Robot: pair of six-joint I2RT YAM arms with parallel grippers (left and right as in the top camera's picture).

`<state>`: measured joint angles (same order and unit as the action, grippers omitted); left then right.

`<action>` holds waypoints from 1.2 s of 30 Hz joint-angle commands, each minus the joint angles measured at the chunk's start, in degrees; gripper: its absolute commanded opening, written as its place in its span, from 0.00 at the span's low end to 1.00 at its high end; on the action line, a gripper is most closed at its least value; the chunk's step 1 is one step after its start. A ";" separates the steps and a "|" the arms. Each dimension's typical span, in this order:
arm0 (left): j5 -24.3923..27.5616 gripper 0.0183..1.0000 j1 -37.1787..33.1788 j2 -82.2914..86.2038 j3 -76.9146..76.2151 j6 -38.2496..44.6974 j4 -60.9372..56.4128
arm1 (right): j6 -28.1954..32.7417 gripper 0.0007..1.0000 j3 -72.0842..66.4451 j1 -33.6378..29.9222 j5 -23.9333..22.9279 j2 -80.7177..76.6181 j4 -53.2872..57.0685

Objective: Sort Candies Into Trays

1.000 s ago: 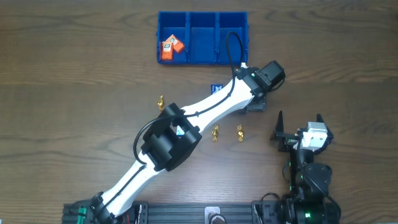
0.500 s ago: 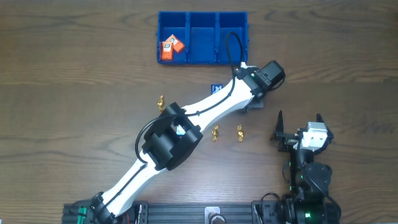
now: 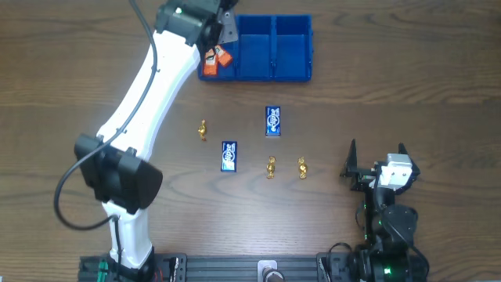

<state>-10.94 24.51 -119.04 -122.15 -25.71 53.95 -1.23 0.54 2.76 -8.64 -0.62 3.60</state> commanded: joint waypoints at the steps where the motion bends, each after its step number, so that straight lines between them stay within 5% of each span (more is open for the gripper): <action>1: 3.54 0.27 -2.45 -6.60 0.59 5.46 0.66 | -0.44 1.00 -0.07 -0.31 -0.09 0.35 0.22; 11: 7.74 0.29 -5.16 -11.08 0.59 7.96 -1.60 | -0.44 1.00 -0.07 -0.31 -0.09 0.35 0.22; 12: 8.11 0.36 -5.33 -11.13 0.59 7.98 -1.79 | -0.44 1.00 -0.07 -0.33 -0.09 0.35 0.22; 13: 8.28 0.55 -5.33 -11.17 0.59 8.00 -1.77 | -0.44 1.00 -0.07 -0.31 -0.09 0.35 0.22; 16: 9.55 0.79 -5.22 -11.21 0.57 9.25 -2.14 | -0.44 1.00 -0.07 -0.31 -0.09 0.35 0.22; 20: 8.83 0.86 -4.11 -4.61 0.63 9.25 -1.05 | -0.44 1.00 -0.07 -0.31 -0.09 0.35 0.22; 23: 3.39 0.90 -2.71 6.88 4.07 9.22 -2.99 | -0.44 1.00 -0.07 -0.31 -0.09 0.35 0.22; 29: 0.28 0.94 -2.16 45.22 40.24 14.21 -29.57 | -0.42 1.00 -0.07 -0.31 -0.09 0.35 0.22; 36: 9.09 1.00 -13.62 91.86 85.50 21.70 -51.04 | -0.44 1.00 -0.07 -0.33 -0.09 0.35 0.22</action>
<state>-6.07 14.37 -37.89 -48.05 -7.57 6.50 -1.26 0.56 2.76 -8.62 -0.64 3.62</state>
